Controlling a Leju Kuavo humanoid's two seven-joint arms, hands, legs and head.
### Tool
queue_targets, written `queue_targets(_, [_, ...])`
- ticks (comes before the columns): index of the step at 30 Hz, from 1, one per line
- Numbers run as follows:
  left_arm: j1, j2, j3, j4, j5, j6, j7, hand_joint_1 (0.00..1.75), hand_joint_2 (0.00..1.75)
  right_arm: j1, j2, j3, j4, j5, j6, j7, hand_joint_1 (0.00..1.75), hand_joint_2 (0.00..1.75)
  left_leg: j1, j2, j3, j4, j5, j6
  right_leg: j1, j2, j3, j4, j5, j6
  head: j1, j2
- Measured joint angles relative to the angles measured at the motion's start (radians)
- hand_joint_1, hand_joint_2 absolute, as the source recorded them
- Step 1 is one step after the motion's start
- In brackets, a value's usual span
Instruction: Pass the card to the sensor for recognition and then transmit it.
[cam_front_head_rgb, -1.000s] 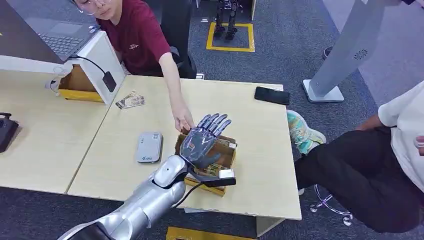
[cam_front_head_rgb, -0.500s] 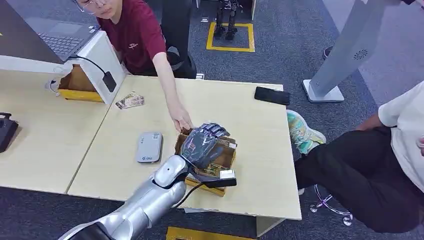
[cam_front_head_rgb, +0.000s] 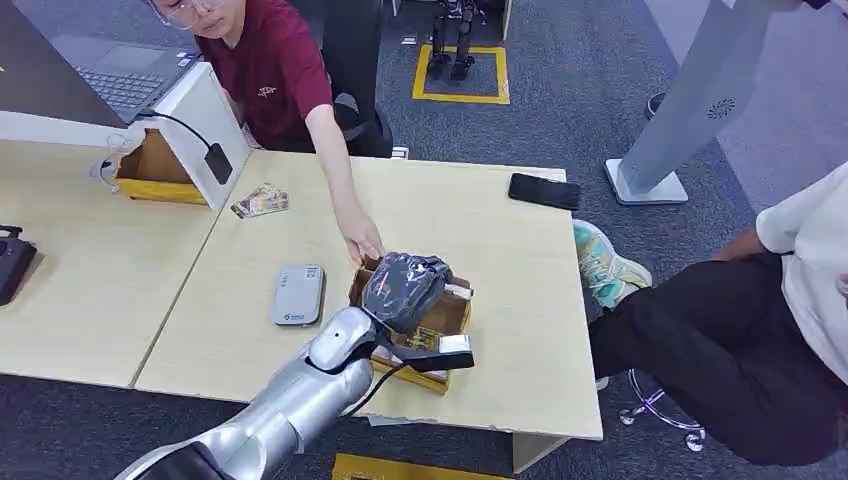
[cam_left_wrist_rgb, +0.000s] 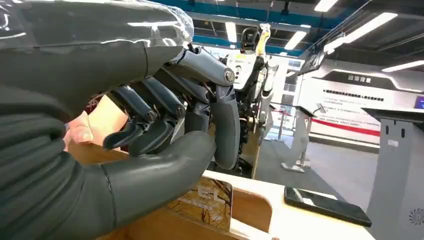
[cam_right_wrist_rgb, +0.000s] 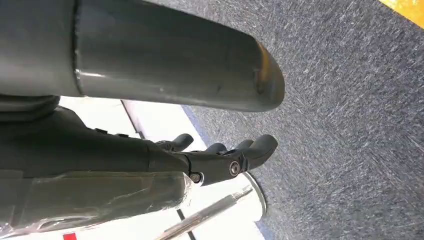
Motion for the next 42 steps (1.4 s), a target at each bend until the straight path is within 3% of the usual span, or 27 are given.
queue_targets(2, [0.000, 0.000, 0.000, 0.000, 0.000, 0.000, 0.000, 1.75, 1.75, 0.000, 0.000, 0.000, 0.000, 0.000, 0.000, -0.003, 0.00, 0.00, 0.000, 0.000, 0.000, 0.000, 0.000, 0.000, 0.000, 0.000, 0.000, 0.000, 0.000, 0.000, 0.000, 0.000])
queue_targets(3, [0.000, 0.000, 0.000, 0.000, 0.000, 0.000, 0.000, 0.10, 1.75, 0.000, 0.000, 0.000, 0.000, 0.000, 0.000, -0.003, 0.00, 0.00, 0.000, 0.000, 0.000, 0.000, 0.000, 0.000, 0.000, 0.000, 0.000, 0.000, 0.000, 0.000, 0.000, 0.000])
queue_targets(4, [0.000, 0.000, 0.000, 0.000, 0.001, 0.000, 0.000, 0.00, 1.75, 0.000, 0.000, -0.001, 0.000, 0.000, 0.000, -0.003, 0.00, 0.00, 0.000, 0.000, 0.000, 0.000, 0.000, 0.000, 0.000, 0.000, 0.000, 0.000, 0.000, 0.000, 0.000, 0.000])
queue_targets(31, [0.003, 0.009, 0.000, -0.017, 0.006, 0.002, -0.005, 0.00, 1.75, 0.000, 0.000, -0.004, 0.000, 0.000, -0.004, -0.005, 0.00, 0.00, 0.000, 0.000, 0.000, 0.000, 0.000, 0.000, 0.000, 0.000, 0.000, 0.000, 0.000, 0.000, 0.000, 0.000])
queue_targets(42, [0.002, 0.010, 0.000, -0.014, -0.022, 0.001, 0.019, 0.00, 1.75, 0.000, 0.000, -0.004, 0.000, 0.000, -0.004, -0.005, 0.00, 0.00, 0.000, 0.000, 0.000, 0.000, 0.000, 0.000, 0.000, 0.000, 0.000, 0.000, 0.000, 0.000, 0.000, 0.000])
